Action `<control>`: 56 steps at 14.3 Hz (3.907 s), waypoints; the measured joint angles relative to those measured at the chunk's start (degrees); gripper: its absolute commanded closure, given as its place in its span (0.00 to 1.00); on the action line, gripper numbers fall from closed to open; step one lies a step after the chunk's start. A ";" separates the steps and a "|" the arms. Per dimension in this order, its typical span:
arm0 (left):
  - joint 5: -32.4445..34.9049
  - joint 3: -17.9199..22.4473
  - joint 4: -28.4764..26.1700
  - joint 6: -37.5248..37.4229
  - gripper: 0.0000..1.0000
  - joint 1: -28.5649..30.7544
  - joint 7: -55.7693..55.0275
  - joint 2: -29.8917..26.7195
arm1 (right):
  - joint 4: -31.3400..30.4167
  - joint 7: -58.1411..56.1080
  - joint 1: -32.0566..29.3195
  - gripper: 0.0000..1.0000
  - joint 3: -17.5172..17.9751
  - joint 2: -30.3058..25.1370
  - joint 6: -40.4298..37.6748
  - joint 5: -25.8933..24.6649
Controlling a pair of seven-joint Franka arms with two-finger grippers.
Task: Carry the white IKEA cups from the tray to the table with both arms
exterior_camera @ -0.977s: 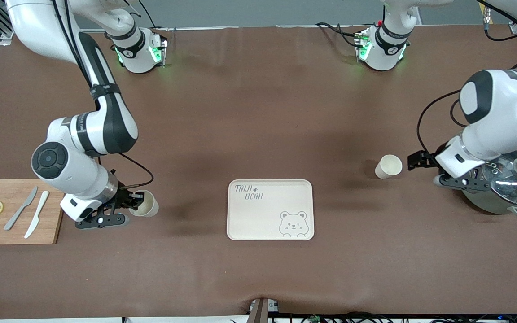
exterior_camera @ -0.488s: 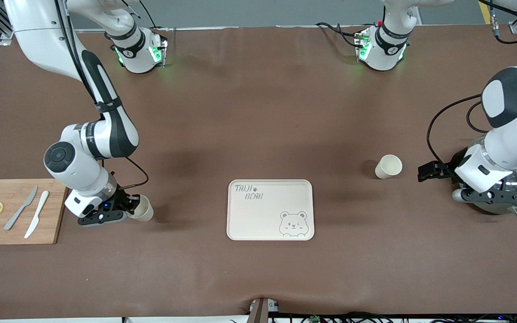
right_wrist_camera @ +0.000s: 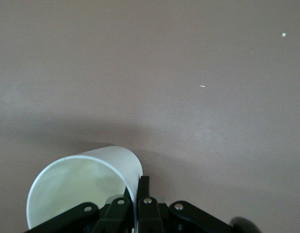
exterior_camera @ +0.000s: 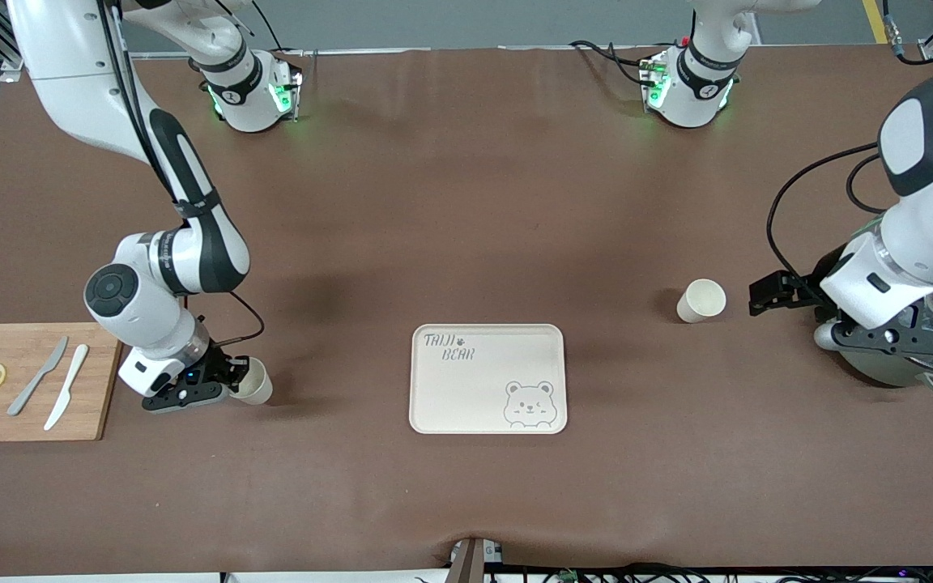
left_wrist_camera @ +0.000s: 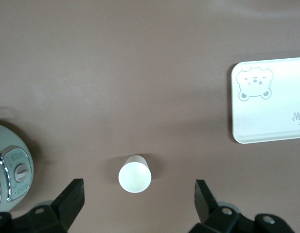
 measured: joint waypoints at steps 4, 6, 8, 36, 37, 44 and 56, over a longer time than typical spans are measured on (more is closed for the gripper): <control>0.00 0.24 2.04 -3.21 0.00 -0.15 -1.51 -3.33 | 0.00 -0.70 -0.71 0.87 0.01 1.72 1.88 0.00; 0.00 0.24 2.14 -6.71 0.00 -0.16 -2.10 -6.77 | 0.00 -0.72 -0.71 0.00 0.10 1.81 1.92 0.00; 0.00 0.21 2.12 -8.70 0.00 -0.17 -2.26 -9.15 | 0.08 -0.72 -0.71 0.00 0.14 1.81 1.97 0.00; 5.68 -0.80 1.69 -8.67 0.00 -0.67 5.40 -9.40 | 19.52 -0.35 -8.50 0.00 -5.98 -29.40 -58.84 -2.29; 5.68 -0.85 1.69 -8.67 0.00 -0.86 5.43 -9.40 | 19.71 -0.35 -8.50 0.00 -5.98 -29.47 -58.84 -2.34; 5.68 -0.86 1.69 -8.64 0.00 -0.85 9.56 -9.39 | 21.16 -0.09 -10.21 0.00 -6.37 -29.72 -58.85 -2.49; 5.68 -0.94 1.59 -8.64 0.00 -1.11 10.44 -8.40 | 21.16 -0.10 -10.20 0.00 -5.93 -29.72 -58.76 -2.49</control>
